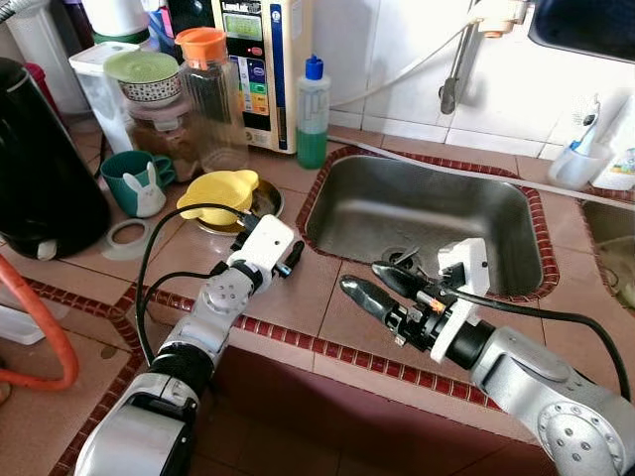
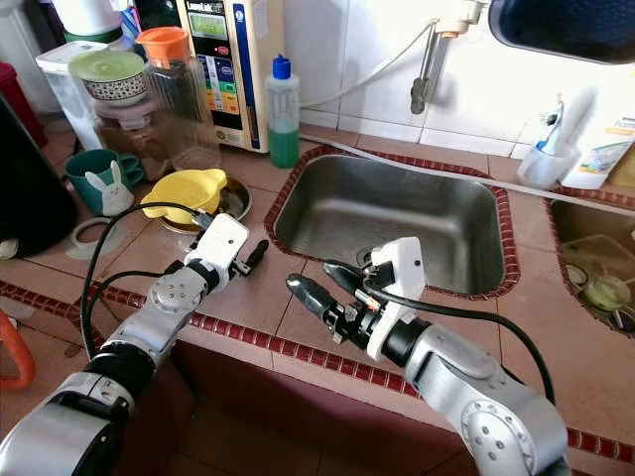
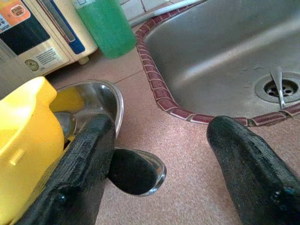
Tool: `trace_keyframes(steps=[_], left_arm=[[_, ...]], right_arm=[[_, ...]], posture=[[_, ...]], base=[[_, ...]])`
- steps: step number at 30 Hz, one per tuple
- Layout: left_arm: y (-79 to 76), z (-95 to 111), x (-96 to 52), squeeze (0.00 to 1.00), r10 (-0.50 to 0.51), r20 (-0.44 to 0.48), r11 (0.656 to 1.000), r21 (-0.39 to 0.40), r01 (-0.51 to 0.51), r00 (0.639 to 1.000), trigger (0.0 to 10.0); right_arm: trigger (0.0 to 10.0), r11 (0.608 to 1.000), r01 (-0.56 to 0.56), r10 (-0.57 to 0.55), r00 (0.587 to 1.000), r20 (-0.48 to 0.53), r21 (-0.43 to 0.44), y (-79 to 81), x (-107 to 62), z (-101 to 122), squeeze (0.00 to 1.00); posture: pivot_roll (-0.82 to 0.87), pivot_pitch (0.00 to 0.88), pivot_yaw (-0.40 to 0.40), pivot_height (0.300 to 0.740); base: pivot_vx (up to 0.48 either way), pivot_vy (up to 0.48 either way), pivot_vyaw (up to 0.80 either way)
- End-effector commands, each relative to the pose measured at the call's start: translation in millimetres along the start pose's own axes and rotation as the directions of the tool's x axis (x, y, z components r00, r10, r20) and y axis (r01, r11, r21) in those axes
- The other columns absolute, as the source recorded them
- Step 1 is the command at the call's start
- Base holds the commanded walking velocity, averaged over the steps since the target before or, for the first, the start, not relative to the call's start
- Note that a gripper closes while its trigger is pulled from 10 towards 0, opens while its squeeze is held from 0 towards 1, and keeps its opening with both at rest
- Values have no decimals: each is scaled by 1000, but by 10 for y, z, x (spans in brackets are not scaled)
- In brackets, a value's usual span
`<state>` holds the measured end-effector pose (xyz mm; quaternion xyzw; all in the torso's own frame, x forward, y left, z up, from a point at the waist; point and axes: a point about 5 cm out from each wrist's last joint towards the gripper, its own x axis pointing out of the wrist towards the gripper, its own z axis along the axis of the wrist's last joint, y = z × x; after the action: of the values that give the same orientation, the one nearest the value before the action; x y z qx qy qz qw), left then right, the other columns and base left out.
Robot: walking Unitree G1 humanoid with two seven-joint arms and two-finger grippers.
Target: Kitchen organization
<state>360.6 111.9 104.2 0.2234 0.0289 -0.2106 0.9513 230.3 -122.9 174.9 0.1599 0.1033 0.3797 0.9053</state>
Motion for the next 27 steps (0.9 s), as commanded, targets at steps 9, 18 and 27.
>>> trace_keyframes(steps=[9,18,27], left_arm=[[63,-33,-3,0,13,-2,1000,0,-13,1000,0],[95,-8,-7,0,31,27,999,-10,-31,999,0],[70,6,-14,0,25,51,1000,-21,-24,998,0]], right_arm=[[10000,997,-77,77,997,-23,13,199,-38,52,0],[10000,998,-61,60,998,-25,-30,211,-27,84,0],[10000,999,32,-31,999,44,-16,126,15,148,0]], posture=[[-27,11,41,740],[-21,8,40,740],[-19,10,39,740]], base=[[0,0,0],[0,0,0],[0,0,0]])
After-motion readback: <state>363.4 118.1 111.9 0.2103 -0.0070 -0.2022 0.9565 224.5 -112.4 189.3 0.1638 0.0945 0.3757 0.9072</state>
